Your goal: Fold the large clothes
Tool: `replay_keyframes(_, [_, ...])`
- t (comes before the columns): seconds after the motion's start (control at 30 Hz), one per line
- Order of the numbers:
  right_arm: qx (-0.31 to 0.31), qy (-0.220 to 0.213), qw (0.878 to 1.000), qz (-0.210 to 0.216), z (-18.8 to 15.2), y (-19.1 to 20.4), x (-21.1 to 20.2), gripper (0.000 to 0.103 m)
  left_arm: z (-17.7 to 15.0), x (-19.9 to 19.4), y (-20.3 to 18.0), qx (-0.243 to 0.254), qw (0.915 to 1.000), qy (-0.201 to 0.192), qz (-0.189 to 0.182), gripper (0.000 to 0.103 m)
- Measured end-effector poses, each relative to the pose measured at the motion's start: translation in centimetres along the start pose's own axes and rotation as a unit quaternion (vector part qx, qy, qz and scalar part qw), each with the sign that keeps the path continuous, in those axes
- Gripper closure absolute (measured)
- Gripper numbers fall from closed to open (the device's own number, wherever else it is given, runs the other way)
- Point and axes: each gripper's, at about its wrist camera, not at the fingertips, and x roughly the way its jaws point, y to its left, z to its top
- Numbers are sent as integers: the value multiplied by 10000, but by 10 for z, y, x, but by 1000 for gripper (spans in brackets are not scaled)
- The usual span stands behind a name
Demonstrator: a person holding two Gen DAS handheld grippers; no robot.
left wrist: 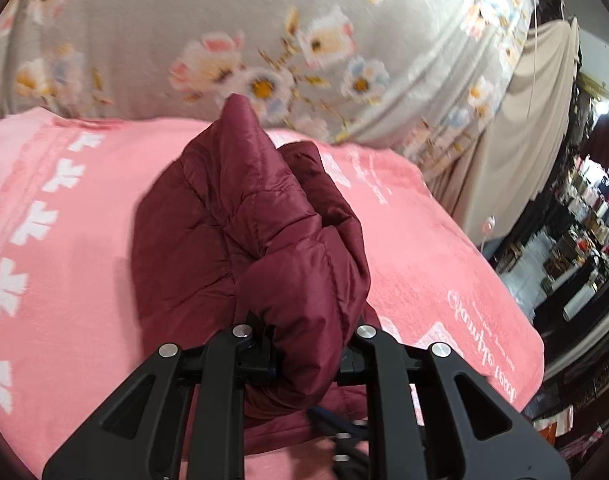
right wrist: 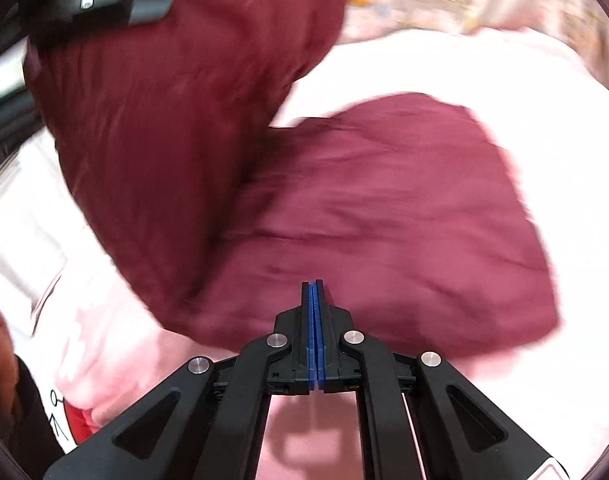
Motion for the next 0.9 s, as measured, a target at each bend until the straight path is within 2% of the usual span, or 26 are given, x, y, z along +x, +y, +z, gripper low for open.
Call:
replay_keyframes(0.2, [137,-110,9972,-724,-16,-38,-29,97,-25,67,-34,184,9969,767,41,87])
replay_keyframes(0.4, [550,20,9941,-934,-22,-69,-38,97,-52,117,-58,348,9908,1288,221,87])
replay_keyframes(0.53, [672,-28,9923,-1043,-19,-83,-37,97,-65,135,-63,471,9882,1407,380,86])
replay_keyframes(0.8, [798,-24,9902,-1143,-10,-103,-33,97,-82,151,-76,728,9853,1392,676,85])
replay_keyframes(0.87, [794,-12,9901,-1160,-10,-104,-35,97,-81,145,-76,624,9860,1440,572,80])
replay_keyframes(0.9, [790,-19,9900,-1172,-13,-102,-38,97,-77,140,-74,505,9869,1468,439,71])
